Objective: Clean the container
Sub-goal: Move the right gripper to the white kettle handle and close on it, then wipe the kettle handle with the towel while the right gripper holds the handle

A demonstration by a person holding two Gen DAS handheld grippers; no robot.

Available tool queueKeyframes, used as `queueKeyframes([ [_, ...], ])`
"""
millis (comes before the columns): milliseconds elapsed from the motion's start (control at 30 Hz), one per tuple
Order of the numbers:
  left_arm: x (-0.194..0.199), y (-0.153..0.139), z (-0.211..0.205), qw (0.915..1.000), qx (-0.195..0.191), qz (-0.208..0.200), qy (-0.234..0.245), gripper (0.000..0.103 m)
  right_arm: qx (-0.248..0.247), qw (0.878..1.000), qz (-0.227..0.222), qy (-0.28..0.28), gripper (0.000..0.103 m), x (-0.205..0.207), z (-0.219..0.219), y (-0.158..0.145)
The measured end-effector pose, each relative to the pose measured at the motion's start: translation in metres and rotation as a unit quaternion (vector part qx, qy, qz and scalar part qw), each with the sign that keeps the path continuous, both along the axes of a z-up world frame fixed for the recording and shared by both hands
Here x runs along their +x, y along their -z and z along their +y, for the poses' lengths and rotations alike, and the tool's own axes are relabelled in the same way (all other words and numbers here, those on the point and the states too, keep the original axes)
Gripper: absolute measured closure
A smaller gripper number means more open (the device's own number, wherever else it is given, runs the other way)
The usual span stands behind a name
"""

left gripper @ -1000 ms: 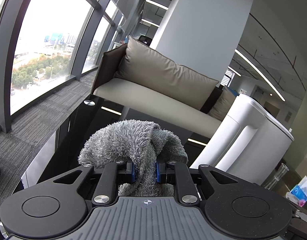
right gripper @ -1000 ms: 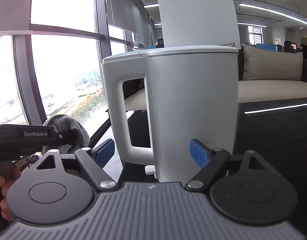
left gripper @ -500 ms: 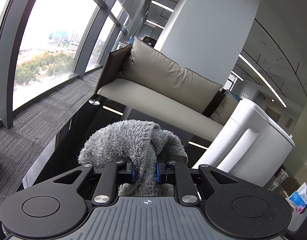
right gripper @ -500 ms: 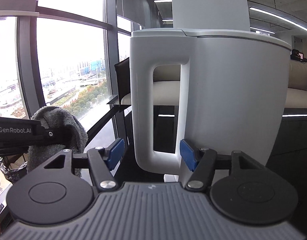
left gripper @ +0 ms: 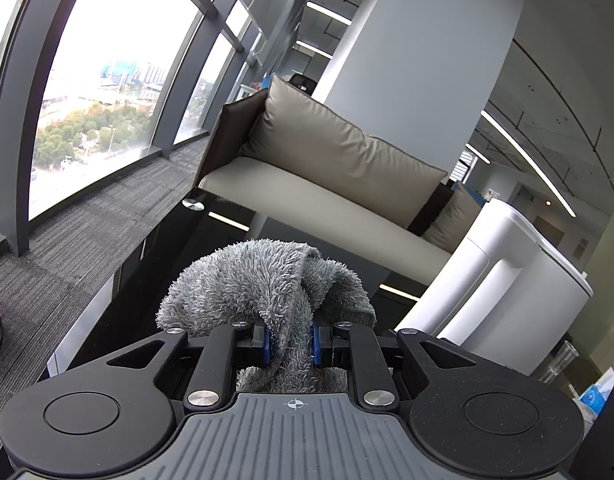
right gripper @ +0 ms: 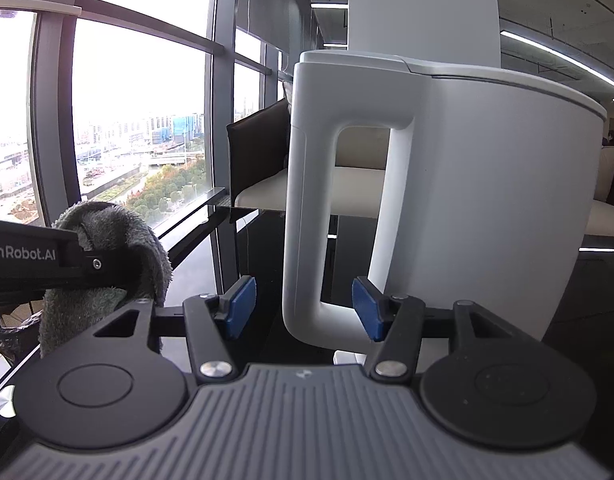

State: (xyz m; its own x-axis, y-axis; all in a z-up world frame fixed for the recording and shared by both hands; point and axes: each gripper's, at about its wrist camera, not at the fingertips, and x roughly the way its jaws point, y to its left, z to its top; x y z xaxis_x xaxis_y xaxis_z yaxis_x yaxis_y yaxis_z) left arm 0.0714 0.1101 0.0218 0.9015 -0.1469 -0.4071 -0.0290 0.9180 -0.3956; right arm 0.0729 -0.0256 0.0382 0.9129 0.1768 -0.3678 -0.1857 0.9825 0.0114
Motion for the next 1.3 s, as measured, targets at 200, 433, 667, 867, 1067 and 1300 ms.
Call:
queueKeyframes([
  [200, 0.001, 0.001, -0.001, 1.0000, -0.002, 0.001, 0.000, 0.087, -0.010, 1.000, 0.001, -0.002, 0.053, 0.008, 0.005, 0.004],
  [433, 0.000, 0.001, -0.002, 1.0000, -0.003, 0.002, 0.000, 0.087, -0.016, 1.000, 0.011, -0.002, 0.075, 0.017, 0.007, 0.011],
  [667, 0.002, 0.000, -0.005, 1.0000, 0.000, -0.002, 0.008, 0.087, -0.024, 1.000, 0.005, -0.013, 0.078, 0.016, 0.003, 0.013],
  [867, 0.006, -0.002, -0.010, 0.9995, -0.005, -0.013, 0.029, 0.087, -0.021, 1.000, 0.003, -0.021, 0.078, 0.012, 0.000, 0.013],
  [1067, 0.014, -0.011, -0.018, 0.9972, -0.005, -0.041, 0.063, 0.087, -0.023, 0.999, -0.007, -0.044, 0.078, 0.002, -0.010, 0.015],
  [1300, 0.014, -0.030, -0.039, 0.9869, 0.009, -0.089, 0.134, 0.087, -0.024, 0.995, -0.026, -0.094, 0.078, -0.013, -0.030, 0.019],
])
